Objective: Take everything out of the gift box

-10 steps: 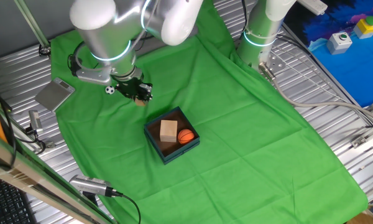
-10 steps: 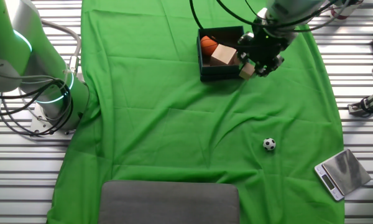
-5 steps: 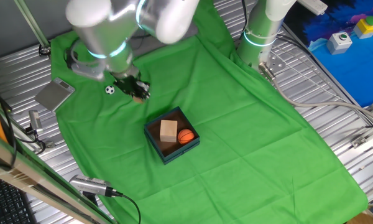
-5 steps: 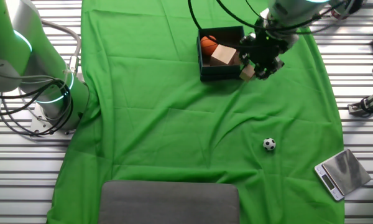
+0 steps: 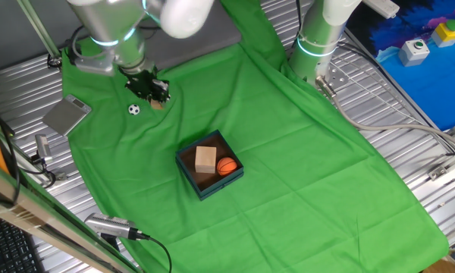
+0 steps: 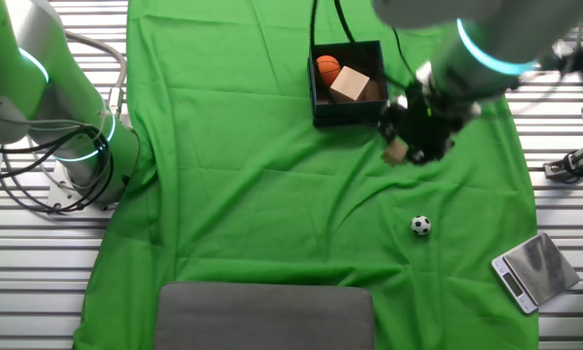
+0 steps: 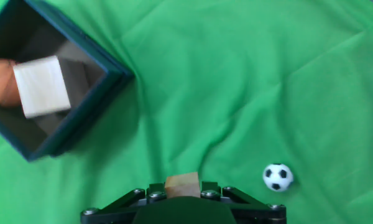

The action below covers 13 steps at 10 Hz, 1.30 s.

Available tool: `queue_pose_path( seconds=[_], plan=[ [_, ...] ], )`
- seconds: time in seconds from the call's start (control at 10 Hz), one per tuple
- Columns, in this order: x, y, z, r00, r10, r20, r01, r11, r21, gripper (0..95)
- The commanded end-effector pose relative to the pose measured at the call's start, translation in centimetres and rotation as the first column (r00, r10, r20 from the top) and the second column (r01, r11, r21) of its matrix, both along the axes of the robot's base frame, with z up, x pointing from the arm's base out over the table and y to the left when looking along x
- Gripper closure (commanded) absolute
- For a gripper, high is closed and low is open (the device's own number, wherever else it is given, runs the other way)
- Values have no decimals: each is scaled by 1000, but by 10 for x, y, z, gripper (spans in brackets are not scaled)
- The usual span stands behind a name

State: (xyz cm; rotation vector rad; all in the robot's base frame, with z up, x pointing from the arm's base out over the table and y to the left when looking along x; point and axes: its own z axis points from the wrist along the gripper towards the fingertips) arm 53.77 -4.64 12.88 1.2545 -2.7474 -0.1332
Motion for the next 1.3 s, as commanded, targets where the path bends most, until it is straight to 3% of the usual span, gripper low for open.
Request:
queue_pose_path(
  seconds=[0.1, 0.6, 0.8, 1.1, 1.3],
  plan=[
    [0, -6, -2, 999, 46, -3, -46, 999, -13, 950],
    [1, -7, -2, 993, -120, -2, 120, 990, -76, 950],
    [5, -26, -11, 994, -107, 11, 108, 993, -56, 950],
    [26, -69, -28, 997, -77, 8, 77, 997, -8, 950],
    [32, -79, -32, 997, -70, 9, 70, 998, -5, 950]
  ],
)
